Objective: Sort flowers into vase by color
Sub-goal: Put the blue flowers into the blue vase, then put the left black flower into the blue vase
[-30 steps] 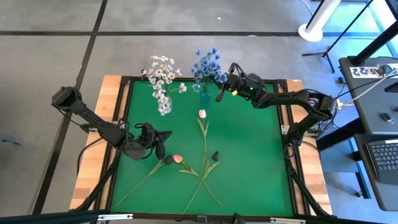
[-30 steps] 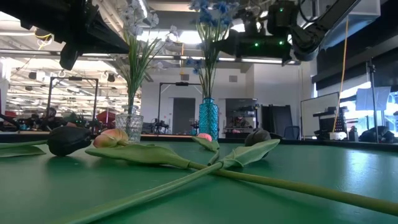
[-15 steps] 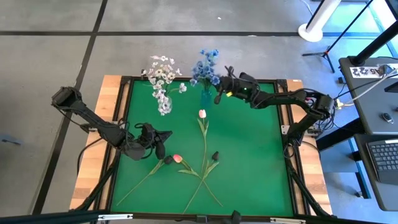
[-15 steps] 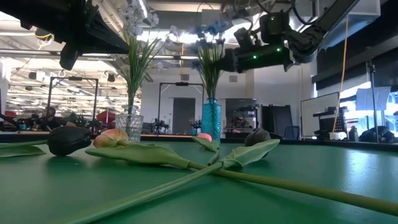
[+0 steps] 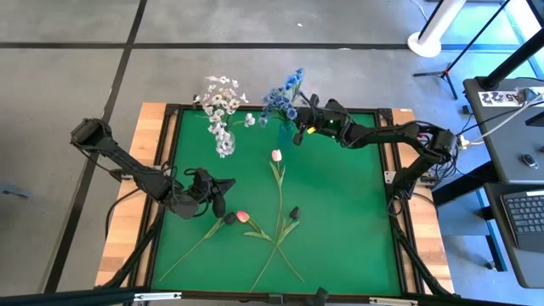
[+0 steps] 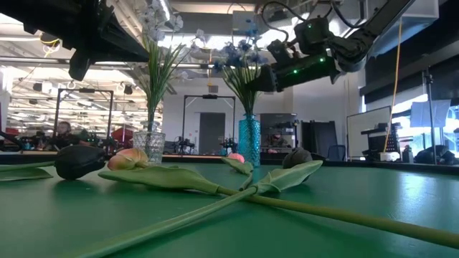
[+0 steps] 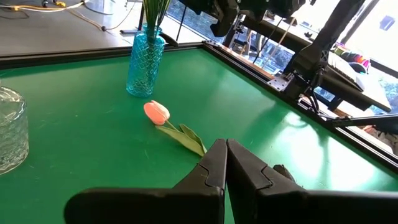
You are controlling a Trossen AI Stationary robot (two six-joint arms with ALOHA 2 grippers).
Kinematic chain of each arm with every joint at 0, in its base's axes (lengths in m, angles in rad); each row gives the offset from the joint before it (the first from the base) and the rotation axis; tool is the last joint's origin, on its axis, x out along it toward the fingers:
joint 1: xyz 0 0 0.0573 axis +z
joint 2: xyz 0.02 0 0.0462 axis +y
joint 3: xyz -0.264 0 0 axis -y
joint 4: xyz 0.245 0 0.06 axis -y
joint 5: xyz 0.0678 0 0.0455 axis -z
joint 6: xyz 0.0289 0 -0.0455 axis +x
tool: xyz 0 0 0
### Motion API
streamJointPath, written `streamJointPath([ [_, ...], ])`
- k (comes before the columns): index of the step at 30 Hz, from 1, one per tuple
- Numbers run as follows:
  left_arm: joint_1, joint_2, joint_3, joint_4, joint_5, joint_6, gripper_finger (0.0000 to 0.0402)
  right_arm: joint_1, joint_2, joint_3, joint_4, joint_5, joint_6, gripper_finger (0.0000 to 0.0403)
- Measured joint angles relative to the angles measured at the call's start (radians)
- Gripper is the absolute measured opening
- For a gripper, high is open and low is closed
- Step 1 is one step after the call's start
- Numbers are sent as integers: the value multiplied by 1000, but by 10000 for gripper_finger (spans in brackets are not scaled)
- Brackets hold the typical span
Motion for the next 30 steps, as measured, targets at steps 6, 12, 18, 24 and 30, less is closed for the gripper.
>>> streamJointPath([
  [6, 0, 0, 0, 0, 0, 0, 1, 0, -43, -1, -35, 0, 2, 38],
  [12, 0, 0, 0, 0, 0, 0, 1, 1, -110, -1, -116, 0, 9, 97],
  [18, 0, 0, 0, 0, 0, 0, 1, 1, -167, 0, -196, 0, 28, 164],
  [24, 0, 0, 0, 0, 1, 0, 1, 1, -225, 0, -286, 18, 29, 221],
  [30, -1, 0, 0, 0, 76, 0, 1, 1, -319, 0, -404, 77, 29, 251],
])
